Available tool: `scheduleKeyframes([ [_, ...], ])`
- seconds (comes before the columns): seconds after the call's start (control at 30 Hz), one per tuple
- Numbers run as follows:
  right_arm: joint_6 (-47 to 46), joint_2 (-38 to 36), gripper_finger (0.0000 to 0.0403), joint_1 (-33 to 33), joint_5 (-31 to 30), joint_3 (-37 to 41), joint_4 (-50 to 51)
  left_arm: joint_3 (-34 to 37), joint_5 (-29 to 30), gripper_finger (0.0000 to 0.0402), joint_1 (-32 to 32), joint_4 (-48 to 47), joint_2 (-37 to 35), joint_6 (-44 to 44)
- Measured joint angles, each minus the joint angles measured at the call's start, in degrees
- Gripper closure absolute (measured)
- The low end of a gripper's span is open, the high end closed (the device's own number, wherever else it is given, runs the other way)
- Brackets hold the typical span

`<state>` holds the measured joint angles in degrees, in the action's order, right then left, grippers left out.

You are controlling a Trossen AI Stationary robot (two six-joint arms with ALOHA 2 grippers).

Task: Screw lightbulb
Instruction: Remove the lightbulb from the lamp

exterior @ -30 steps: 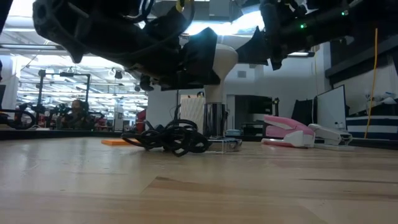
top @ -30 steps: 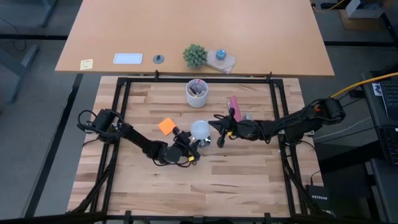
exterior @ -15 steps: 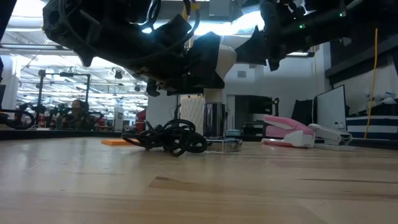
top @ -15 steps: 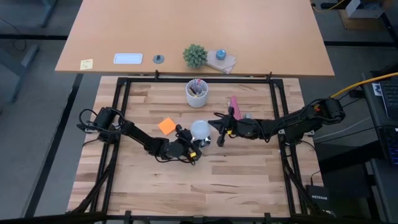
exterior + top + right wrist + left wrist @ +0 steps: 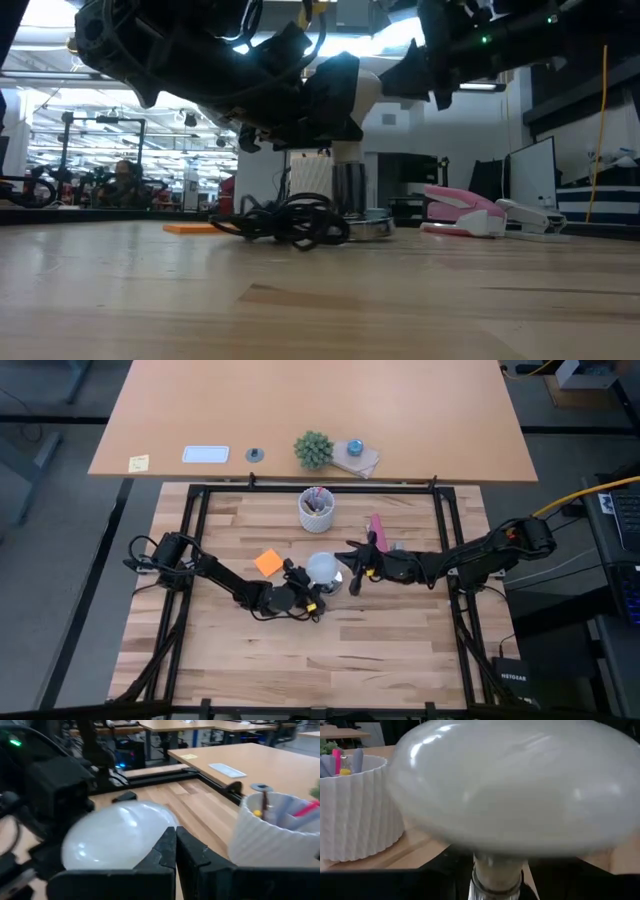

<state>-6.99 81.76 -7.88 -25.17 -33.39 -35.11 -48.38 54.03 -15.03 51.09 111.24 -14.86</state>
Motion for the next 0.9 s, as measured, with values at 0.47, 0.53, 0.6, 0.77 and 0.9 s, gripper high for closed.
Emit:
scheduleKeyframes([
  [0.47, -3.5, 0.3, 0.0400, 0.0, -3.0, 0.4, 14.1, -0.4, 0.8, 0.0257, -0.1, 1.2, -0.3, 0.1],
  [0.53, -3.5, 0.2, 0.0400, -0.1, -3.2, 0.2, 13.7, -0.4, 0.7, 0.0257, -0.1, 0.9, -0.3, 0.2],
  [0.6, -3.6, 0.2, 0.0400, -0.1, -3.2, 0.2, 14.5, -0.4, 0.7, 0.0255, -0.1, 2.0, -0.3, 0.3],
  [0.77, -3.8, 0.2, 0.0400, 0.0, -0.3, 0.2, 14.9, -0.4, 0.7, 0.0256, -0.1, 5.4, -0.3, 0.1],
  [0.9, -6.0, 0.2, 0.0400, 0.0, 3.3, 0.2, 17.9, -0.4, 0.7, 0.0255, -0.1, 5.1, -0.3, 0.0],
])
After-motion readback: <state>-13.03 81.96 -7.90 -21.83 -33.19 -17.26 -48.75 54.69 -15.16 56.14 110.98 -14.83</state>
